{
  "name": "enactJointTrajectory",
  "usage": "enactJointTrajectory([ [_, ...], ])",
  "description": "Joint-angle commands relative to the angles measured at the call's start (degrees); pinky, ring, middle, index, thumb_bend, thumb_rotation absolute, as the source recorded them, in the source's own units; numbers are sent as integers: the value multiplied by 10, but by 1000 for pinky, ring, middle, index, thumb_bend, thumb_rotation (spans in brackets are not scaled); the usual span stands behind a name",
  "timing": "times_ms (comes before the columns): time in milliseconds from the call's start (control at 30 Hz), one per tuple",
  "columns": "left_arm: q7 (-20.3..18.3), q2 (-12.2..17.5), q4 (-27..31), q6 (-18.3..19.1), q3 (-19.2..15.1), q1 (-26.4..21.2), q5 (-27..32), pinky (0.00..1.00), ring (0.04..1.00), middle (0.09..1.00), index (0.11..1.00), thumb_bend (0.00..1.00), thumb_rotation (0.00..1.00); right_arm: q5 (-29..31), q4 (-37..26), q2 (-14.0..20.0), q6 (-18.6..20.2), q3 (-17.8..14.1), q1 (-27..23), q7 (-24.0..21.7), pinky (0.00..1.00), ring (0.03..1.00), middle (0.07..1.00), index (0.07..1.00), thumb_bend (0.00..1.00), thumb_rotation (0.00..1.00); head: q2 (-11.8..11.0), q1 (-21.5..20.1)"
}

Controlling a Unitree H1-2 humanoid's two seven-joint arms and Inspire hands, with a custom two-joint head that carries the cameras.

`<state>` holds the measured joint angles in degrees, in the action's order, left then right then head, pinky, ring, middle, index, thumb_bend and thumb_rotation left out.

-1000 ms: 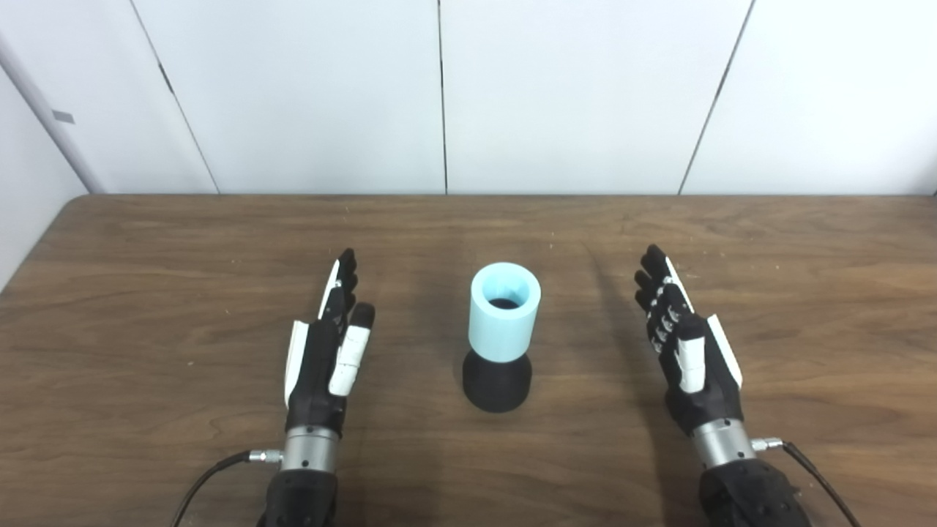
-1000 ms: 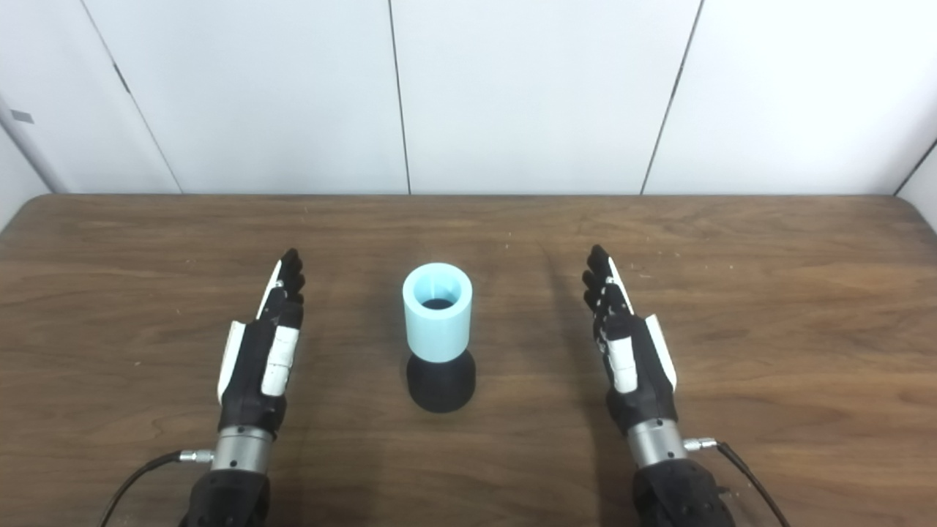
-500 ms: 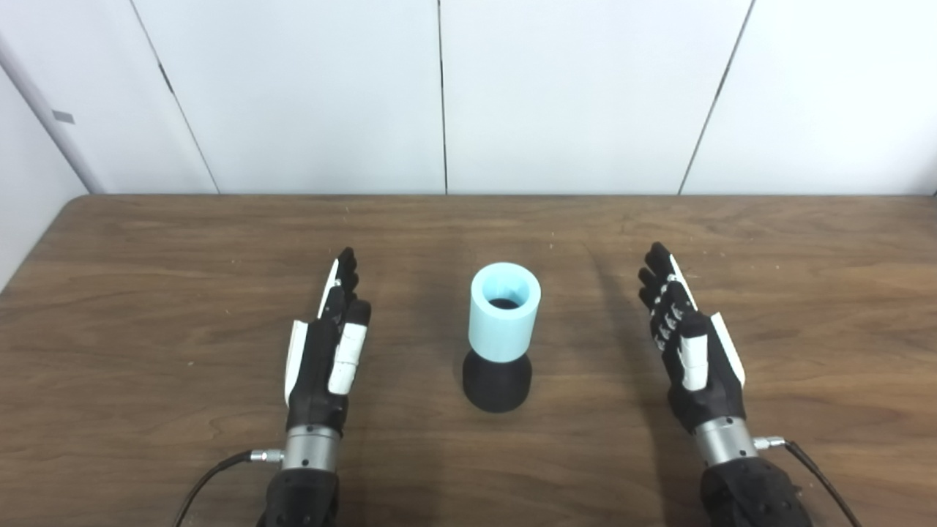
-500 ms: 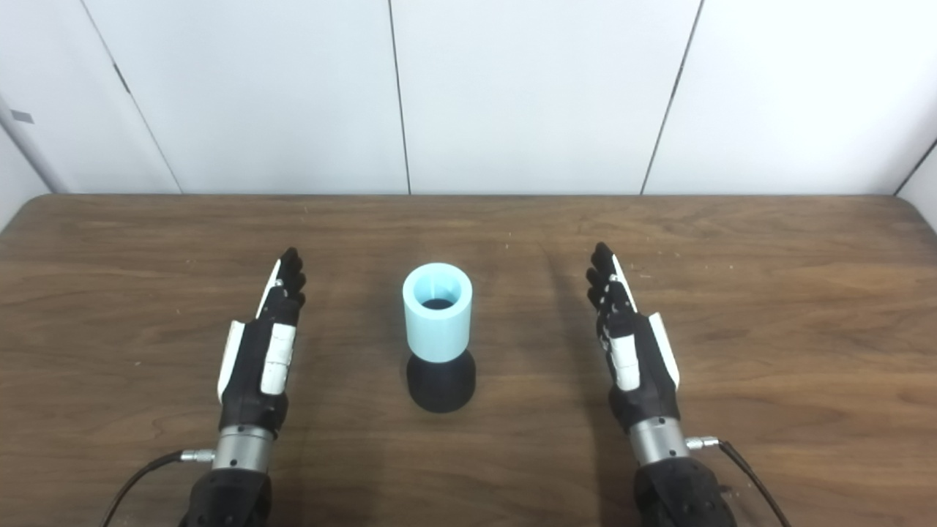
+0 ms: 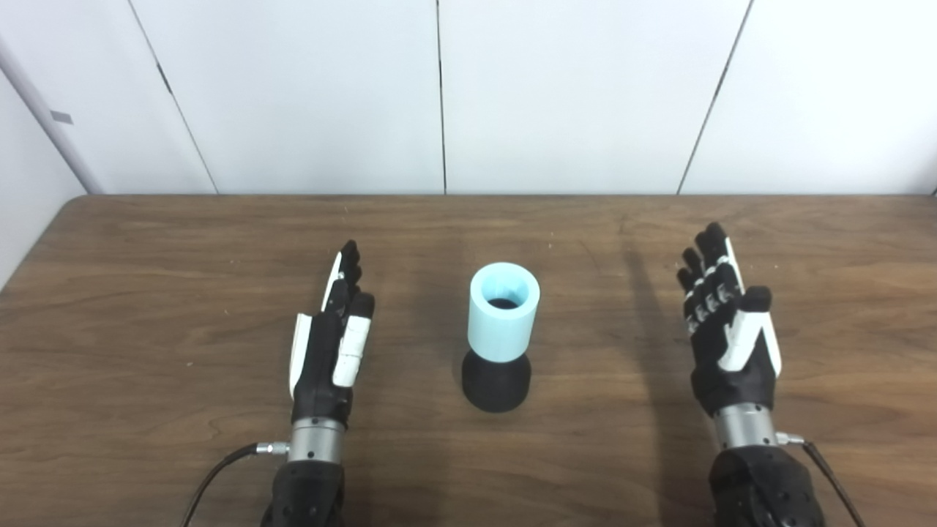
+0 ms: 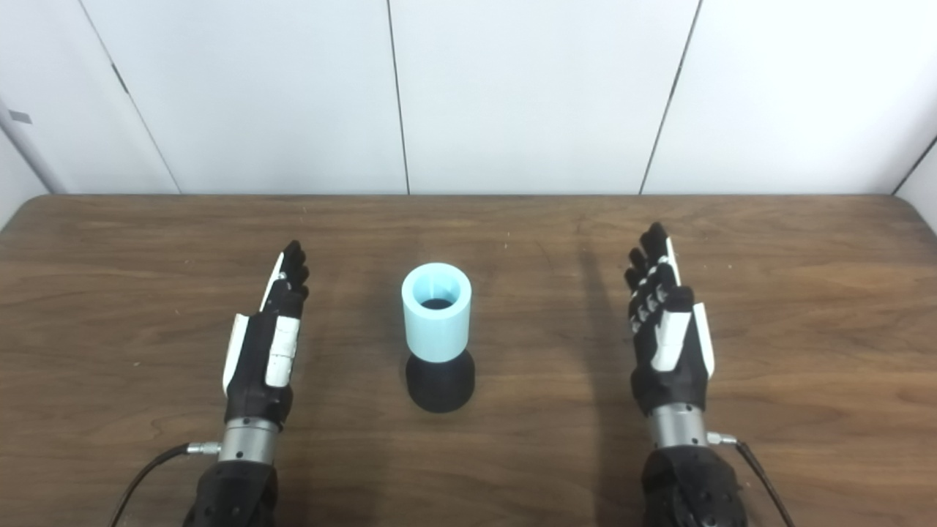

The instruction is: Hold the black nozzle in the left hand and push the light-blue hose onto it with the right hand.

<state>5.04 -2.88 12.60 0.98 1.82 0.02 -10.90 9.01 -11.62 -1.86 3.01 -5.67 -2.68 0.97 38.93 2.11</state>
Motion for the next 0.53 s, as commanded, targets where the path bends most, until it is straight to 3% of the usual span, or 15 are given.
enactJointTrajectory([
  [0,7,-2,9,-27,1,-14,-3,1000,1000,1000,1000,937,1000,-14,-6,10,-35,8,-5,-9,1000,1000,1000,1000,759,1000,1,1],
  [133,6,1,8,-31,0,-13,0,1000,1000,1000,1000,939,1000,-35,0,28,-46,31,7,-26,1000,1000,1000,1000,754,1000,3,0],
  [500,6,1,-6,-39,-2,-18,1,1000,1000,1000,1000,910,1000,-25,-9,37,-10,50,12,-41,1000,1000,1000,1000,757,1000,-3,2],
])
